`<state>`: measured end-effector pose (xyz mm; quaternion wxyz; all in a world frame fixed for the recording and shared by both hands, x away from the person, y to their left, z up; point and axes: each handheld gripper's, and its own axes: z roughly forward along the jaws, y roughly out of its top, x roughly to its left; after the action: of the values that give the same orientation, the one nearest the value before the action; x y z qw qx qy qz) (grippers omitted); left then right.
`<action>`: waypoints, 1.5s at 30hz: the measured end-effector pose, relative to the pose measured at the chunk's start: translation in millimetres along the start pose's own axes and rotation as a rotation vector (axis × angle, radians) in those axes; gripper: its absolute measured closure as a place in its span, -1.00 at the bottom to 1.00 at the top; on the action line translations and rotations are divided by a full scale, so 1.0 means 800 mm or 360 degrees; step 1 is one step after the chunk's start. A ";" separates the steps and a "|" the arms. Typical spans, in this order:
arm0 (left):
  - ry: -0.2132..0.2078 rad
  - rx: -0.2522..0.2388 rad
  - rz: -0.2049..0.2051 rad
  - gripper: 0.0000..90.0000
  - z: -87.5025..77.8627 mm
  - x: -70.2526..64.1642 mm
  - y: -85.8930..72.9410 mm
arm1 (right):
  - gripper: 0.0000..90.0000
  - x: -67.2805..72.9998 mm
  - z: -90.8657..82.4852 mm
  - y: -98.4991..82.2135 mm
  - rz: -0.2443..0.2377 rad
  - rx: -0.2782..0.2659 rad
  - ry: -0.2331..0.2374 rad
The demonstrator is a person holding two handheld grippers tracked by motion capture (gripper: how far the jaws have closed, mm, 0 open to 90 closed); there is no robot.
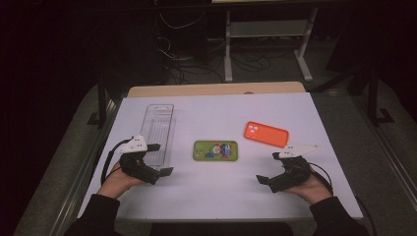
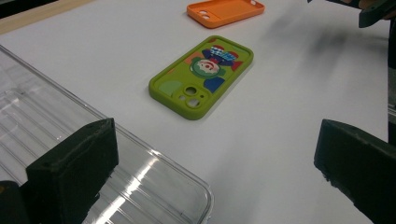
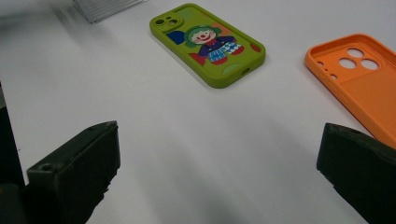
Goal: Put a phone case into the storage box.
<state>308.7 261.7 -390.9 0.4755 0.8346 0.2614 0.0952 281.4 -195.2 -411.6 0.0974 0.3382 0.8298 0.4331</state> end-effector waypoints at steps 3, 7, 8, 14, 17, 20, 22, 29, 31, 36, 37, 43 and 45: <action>-0.0003 -0.0004 -0.0008 -1.00 0.001 -0.001 0.002 | -1.00 -0.001 0.001 0.000 -0.0010 0.0015 0.0006; -0.0018 -0.0022 -0.0001 -1.00 0.004 -0.003 0.011 | -1.00 -0.005 0.002 0.002 -0.0002 0.0022 0.0000; -0.0026 -0.0021 0.0005 -1.00 0.005 -0.004 0.014 | -1.00 -0.006 0.002 0.002 -0.0006 0.0025 -0.0007; -0.0058 -0.0035 0.0009 -1.00 0.019 -0.010 0.028 | -1.00 -0.014 0.006 0.007 0.0001 0.0061 -0.0024; -0.0084 -0.0035 0.0018 -1.00 0.031 -0.018 0.038 | -1.00 -0.019 0.009 0.013 -0.0006 0.0104 -0.0038; -0.0111 -0.0033 0.0039 -1.00 0.041 -0.024 0.045 | -0.94 -0.027 0.011 0.018 -0.0004 0.0114 -0.0043; -0.0123 -0.0030 0.0053 -1.00 0.048 -0.026 0.051 | -0.87 -0.033 0.012 0.023 -0.0004 0.0143 -0.0060; -0.0164 -0.0025 0.0065 -1.00 0.071 -0.036 0.064 | -0.60 -0.055 0.015 0.042 0.0008 0.0201 -0.0082; -0.0169 -0.0029 0.0069 -1.00 0.077 -0.038 0.067 | -0.51 -0.063 0.018 0.047 0.0001 0.0219 -0.0101; -0.0190 -0.0038 0.0077 -1.00 0.092 -0.042 0.073 | -0.20 -0.083 0.022 0.057 0.0049 0.0227 -0.0150; -0.0194 -0.0033 0.0072 -1.00 0.094 -0.043 0.074 | -0.10 -0.088 0.024 0.059 0.0056 0.0238 -0.0155; -0.0228 -0.0021 0.0094 -1.00 0.111 -0.054 0.074 | 0.21 -0.110 0.033 0.062 0.0104 0.0230 -0.0172; -0.0232 -0.0002 0.0125 -1.00 0.117 -0.058 0.073 | 0.33 -0.116 0.035 0.063 0.0125 0.0239 -0.0169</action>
<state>327.5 143.5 -386.6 0.4897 0.8486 0.1931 0.0530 388.1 -217.3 -401.5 0.0987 0.3993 0.8397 0.3546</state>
